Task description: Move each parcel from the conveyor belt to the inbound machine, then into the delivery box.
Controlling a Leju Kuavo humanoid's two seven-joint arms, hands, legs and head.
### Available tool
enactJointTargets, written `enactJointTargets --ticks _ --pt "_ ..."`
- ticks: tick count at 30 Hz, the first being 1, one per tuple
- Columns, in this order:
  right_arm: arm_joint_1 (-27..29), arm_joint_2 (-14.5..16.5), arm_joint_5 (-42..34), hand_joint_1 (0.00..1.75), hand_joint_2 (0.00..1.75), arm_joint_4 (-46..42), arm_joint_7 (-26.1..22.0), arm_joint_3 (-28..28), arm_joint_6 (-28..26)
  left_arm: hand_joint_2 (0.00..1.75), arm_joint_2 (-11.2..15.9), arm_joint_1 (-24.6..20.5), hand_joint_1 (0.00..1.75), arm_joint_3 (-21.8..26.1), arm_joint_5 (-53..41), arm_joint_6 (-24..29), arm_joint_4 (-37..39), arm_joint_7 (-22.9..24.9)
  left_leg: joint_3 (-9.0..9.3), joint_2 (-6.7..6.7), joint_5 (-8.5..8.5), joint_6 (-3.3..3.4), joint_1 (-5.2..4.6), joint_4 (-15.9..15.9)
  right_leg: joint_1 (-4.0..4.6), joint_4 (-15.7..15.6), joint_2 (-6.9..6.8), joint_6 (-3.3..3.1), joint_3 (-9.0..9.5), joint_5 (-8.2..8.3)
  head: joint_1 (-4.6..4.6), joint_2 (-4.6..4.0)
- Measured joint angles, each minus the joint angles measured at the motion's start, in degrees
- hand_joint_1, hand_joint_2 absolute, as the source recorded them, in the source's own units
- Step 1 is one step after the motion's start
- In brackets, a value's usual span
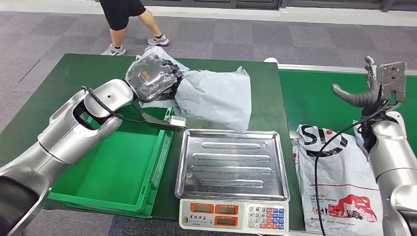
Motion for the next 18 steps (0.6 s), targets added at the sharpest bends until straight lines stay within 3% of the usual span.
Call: enactJointTargets --ticks 5,13,18 --pt "0.8 -0.89 -0.45 0.0 1.75 -0.31 -0.15 -0.75 0.28 1.75 2.62 1.1 1.75 2.03 1.04 -0.32 0.26 0.51 0.0 0.0 0.0 0.0 0.0 -0.01 -0.01 0.0 0.02 0.0 0.01 0.0 0.0 0.0" --pt "4.31 -3.79 -1.96 0.0 1.75 -2.27 -0.69 -2.55 1.2 1.75 11.26 7.16 1.75 9.55 6.33 -0.32 -0.28 -0.28 0.0 0.07 -0.01 -0.01 0.02 -0.06 0.01 0.0 0.08 -0.03 -0.04 -0.03 -0.01 0.01" --pt "9.39 -5.01 -2.69 0.0 1.75 -6.48 -0.64 -4.92 1.07 1.75 15.18 10.81 1.75 14.49 8.49 -0.39 -0.5 -0.87 -0.03 0.04 -0.01 -0.01 0.03 -0.07 0.01 0.0 0.03 -0.03 -0.05 -0.05 -0.01 0.0"
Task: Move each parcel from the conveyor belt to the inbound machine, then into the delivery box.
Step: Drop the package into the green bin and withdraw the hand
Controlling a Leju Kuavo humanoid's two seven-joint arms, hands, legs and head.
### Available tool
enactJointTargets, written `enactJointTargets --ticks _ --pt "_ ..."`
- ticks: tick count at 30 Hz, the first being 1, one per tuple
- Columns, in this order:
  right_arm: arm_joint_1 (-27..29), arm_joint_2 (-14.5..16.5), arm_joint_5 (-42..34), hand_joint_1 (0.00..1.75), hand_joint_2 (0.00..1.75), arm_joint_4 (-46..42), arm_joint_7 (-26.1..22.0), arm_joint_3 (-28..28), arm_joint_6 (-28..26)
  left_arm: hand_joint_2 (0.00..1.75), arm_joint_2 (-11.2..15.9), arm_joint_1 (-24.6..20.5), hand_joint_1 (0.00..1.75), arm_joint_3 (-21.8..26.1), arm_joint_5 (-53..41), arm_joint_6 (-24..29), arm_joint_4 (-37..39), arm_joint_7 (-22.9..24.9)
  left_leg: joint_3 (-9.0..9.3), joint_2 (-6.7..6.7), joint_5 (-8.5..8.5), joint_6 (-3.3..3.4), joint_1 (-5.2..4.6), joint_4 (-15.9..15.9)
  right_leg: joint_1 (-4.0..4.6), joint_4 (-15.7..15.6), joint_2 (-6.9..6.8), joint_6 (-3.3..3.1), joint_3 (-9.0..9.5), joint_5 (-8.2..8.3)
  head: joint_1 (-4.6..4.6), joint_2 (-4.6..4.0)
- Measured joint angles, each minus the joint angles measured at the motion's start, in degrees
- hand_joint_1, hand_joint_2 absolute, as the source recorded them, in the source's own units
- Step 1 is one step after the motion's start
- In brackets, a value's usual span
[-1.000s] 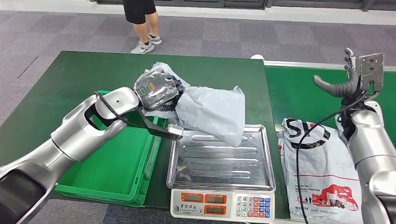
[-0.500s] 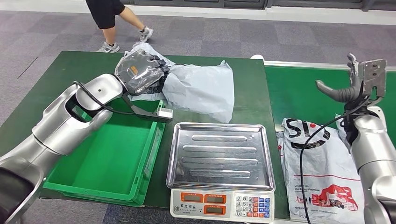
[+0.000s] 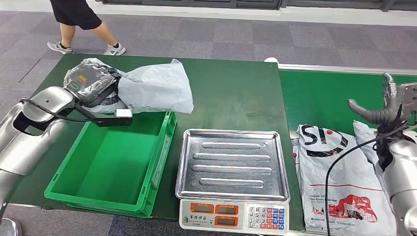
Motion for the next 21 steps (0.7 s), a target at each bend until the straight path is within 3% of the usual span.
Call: enactJointTargets --ticks 10,21 --pt "8.02 -2.14 -0.61 0.0 1.75 -6.9 0.64 -6.6 0.39 1.75 2.5 5.11 1.75 7.83 7.34 -1.04 0.55 -0.8 -0.05 -0.04 -0.02 0.03 -0.03 0.01 -0.03 -0.01 -0.04 0.02 -0.01 -0.01 0.01 0.0" --pt "9.62 -1.72 1.46 0.0 1.75 -8.14 0.54 -9.12 0.04 1.75 0.24 11.52 1.75 11.83 7.89 1.95 1.95 0.21 -0.05 0.0 -0.02 0.03 -0.03 0.01 -0.03 -0.01 0.0 0.02 -0.03 -0.01 0.01 0.0"
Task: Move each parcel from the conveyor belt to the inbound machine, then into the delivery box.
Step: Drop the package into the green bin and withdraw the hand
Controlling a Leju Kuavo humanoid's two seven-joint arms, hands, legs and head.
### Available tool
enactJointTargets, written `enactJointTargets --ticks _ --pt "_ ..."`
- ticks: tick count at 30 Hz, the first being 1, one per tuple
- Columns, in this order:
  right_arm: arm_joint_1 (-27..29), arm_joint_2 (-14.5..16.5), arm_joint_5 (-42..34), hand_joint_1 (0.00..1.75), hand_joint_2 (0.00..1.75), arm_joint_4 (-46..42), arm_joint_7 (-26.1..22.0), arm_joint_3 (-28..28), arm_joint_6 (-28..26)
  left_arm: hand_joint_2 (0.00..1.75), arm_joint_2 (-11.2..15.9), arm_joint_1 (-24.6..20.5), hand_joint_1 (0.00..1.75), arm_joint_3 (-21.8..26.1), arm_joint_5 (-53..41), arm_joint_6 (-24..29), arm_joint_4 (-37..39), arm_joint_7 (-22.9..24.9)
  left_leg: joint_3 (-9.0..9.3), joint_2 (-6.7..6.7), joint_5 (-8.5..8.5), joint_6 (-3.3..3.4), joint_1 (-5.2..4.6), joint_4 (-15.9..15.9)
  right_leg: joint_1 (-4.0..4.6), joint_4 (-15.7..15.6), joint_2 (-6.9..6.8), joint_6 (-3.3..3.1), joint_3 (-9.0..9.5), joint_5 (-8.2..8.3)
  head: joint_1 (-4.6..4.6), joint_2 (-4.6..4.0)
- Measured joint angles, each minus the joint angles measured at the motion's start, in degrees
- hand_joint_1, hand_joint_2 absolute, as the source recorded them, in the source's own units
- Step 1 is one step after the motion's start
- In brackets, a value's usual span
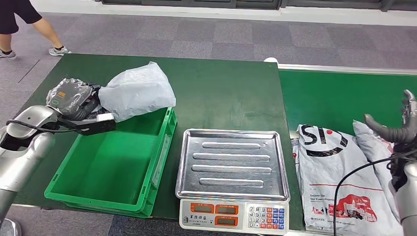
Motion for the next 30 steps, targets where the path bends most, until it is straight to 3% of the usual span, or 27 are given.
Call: enactJointTargets --ticks 13,30 --pt "-0.96 -0.1 0.07 0.0 1.75 0.02 -0.03 -0.53 1.36 1.75 -1.75 15.41 1.75 8.46 -2.43 3.95 -3.99 1.98 -0.04 0.0 -0.07 -0.02 -0.01 -0.01 0.01 0.0 0.0 0.02 -0.03 -0.06 -0.01 0.0" --pt "-1.35 -0.08 0.08 0.0 1.75 0.02 0.0 -0.53 1.32 1.75 -2.26 17.8 1.75 10.85 -2.68 4.14 -4.91 2.02 -0.04 -0.04 -0.06 -0.02 0.0 -0.01 0.01 0.0 -0.05 0.02 0.0 -0.05 0.0 0.0"
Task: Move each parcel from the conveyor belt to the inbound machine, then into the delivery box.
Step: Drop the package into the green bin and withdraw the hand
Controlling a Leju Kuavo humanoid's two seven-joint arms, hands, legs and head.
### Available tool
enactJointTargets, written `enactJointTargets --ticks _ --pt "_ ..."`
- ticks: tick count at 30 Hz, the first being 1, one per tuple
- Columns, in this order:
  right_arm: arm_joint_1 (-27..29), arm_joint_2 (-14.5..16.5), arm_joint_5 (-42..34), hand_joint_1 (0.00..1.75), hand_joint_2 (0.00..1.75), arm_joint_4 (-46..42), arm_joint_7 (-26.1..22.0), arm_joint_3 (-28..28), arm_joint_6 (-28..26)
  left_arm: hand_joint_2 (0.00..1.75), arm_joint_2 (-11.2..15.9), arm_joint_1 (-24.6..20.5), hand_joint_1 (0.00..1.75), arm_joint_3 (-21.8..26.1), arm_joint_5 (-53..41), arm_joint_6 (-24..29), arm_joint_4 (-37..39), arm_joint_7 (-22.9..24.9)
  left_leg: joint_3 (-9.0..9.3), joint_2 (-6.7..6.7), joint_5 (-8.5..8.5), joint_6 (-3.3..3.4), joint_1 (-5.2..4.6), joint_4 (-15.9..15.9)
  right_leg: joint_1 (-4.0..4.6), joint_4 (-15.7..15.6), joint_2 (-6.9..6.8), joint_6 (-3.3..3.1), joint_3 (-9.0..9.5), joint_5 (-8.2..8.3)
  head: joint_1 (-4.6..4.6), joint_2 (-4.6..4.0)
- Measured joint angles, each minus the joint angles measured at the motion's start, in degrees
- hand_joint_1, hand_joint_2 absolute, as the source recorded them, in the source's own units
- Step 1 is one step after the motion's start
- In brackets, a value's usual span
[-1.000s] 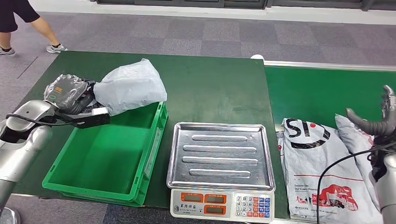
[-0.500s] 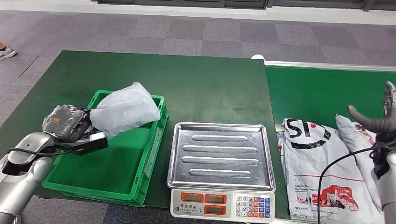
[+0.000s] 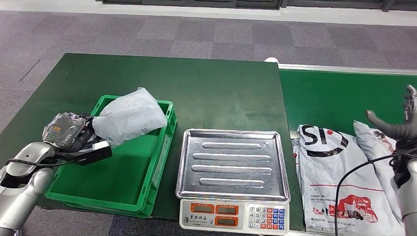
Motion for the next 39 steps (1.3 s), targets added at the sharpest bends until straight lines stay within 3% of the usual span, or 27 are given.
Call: enactJointTargets --ticks 7,8,9,11,12,13,27,39 --pt "0.58 -0.39 -0.98 0.0 1.75 -0.23 0.86 -0.18 -0.04 1.75 -1.72 0.82 1.75 1.8 -3.03 2.94 1.35 0.56 0.01 0.01 0.0 0.0 0.0 0.01 0.0 0.0 0.0 0.0 -0.01 0.0 0.0 0.0" --pt "0.8 -0.53 -1.13 0.0 1.75 -0.35 0.92 -0.28 0.02 1.75 -1.99 0.91 1.55 2.11 -3.24 3.13 1.69 0.62 0.01 0.0 0.0 0.0 0.0 0.01 0.0 0.0 0.0 0.0 -0.01 0.0 0.0 0.0" --pt "1.04 -0.67 -1.27 0.0 1.75 -0.49 0.96 -0.38 0.06 1.75 -2.26 0.96 1.2 2.44 -3.36 3.23 2.05 0.63 0.01 0.01 0.0 0.0 0.0 0.01 0.0 0.0 0.0 0.0 -0.02 0.0 0.0 0.0" --pt "1.63 -0.95 -1.56 0.0 1.75 -0.82 0.97 -0.53 0.12 1.75 -2.73 0.94 0.33 2.98 -3.44 3.44 2.8 0.52 0.01 0.01 0.0 0.0 0.0 0.01 -0.01 0.0 0.01 0.0 -0.02 0.0 0.0 0.0" --pt "1.97 -1.07 -1.67 0.0 1.75 -1.05 0.96 -0.65 0.2 1.75 -2.98 0.92 0.09 3.24 -3.44 3.6 3.16 0.44 0.01 0.01 0.0 0.0 0.0 0.01 -0.01 0.0 0.01 0.0 -0.02 0.0 0.0 0.0" --pt "2.27 -1.15 -1.72 0.0 1.75 -1.25 0.96 -0.79 0.32 1.75 -3.21 0.93 0.0 3.47 -3.43 3.83 3.47 0.37 0.01 0.01 0.0 0.0 0.0 0.01 -0.01 0.0 0.01 0.0 -0.02 0.0 0.0 0.0" --pt "-1.42 -0.65 0.11 0.0 1.75 1.55 -0.44 -0.72 0.3 1.75 -5.48 2.33 0.0 7.1 -3.01 6.25 3.75 0.21 0.02 -0.02 0.02 -0.01 0.0 -0.01 0.03 0.0 -0.02 0.0 0.04 0.0 -0.01 0.0" --pt "-1.75 -0.28 0.09 0.0 1.75 3.11 -1.1 -0.66 -0.19 1.75 -5.64 2.67 0.0 8.88 -2.77 7.72 1.9 0.71 -0.01 -0.07 0.01 0.0 0.0 -0.01 0.03 0.0 -0.07 0.0 0.04 0.0 0.0 0.0"
